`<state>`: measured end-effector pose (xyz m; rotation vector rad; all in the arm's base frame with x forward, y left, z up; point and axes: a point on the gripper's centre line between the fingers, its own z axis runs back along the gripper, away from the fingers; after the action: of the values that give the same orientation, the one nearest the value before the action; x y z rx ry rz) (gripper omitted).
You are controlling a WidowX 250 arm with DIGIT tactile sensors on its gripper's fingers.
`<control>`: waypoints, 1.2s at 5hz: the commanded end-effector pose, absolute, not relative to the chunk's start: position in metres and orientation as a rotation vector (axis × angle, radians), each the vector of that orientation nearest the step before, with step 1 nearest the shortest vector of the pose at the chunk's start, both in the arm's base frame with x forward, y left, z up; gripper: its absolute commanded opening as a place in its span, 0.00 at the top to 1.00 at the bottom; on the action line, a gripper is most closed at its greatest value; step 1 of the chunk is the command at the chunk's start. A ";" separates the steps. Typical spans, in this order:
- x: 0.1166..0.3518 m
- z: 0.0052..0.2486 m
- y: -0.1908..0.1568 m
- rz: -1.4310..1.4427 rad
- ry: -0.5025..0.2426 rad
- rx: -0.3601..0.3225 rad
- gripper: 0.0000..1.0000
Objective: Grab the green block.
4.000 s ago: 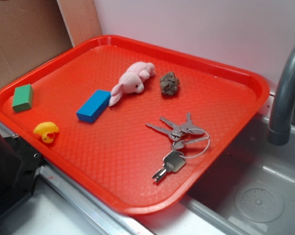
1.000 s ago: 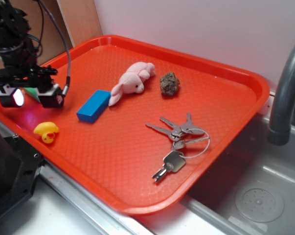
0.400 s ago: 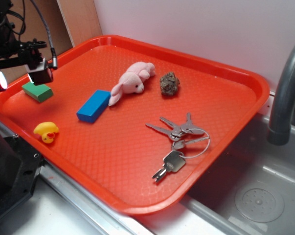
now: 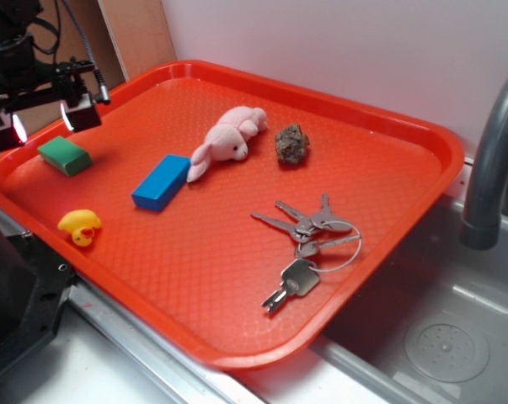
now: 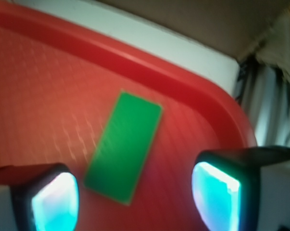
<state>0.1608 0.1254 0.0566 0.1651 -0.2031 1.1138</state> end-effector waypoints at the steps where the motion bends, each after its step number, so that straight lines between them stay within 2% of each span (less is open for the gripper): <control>1: 0.150 0.038 0.139 1.174 -0.191 0.124 0.00; 2: 0.150 0.017 0.137 1.136 -0.157 0.053 0.00; 3: 0.160 0.008 0.133 1.113 -0.116 0.063 0.00; 4: 0.164 0.004 0.131 1.095 -0.092 0.083 0.28; 5: 0.165 0.009 0.128 1.066 -0.101 0.108 1.00; 6: 0.171 0.019 0.122 0.956 -0.142 0.090 1.00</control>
<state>0.1733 0.1229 0.0172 0.0839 -0.1263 0.9610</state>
